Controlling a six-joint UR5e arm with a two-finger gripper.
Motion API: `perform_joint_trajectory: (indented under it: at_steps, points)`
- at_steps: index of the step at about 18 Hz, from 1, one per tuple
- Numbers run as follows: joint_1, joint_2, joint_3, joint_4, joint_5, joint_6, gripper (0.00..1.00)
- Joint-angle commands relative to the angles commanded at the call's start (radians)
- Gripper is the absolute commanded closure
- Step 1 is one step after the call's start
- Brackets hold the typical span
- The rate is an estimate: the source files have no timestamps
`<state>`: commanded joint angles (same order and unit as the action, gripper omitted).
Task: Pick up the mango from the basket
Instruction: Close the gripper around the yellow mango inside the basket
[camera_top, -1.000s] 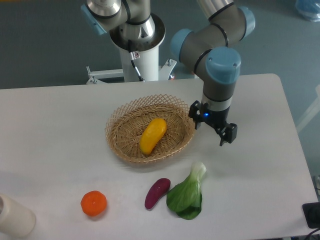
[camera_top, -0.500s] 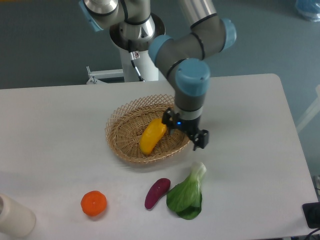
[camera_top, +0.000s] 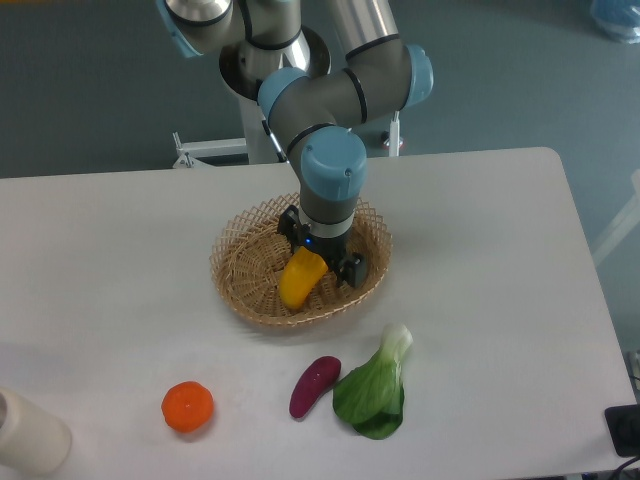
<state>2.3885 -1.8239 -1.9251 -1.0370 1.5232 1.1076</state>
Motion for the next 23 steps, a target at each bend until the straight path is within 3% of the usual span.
perform_joint_trajectory:
  at_steps: [16, 19, 23]
  points:
    - [-0.032, -0.032, -0.048, 0.029, 0.04, -0.043, 0.0]
    - [-0.037, -0.043, -0.052, 0.07, 0.046, -0.057, 0.0]
    - [-0.038, -0.045, -0.051, 0.075, 0.049, -0.075, 0.48]
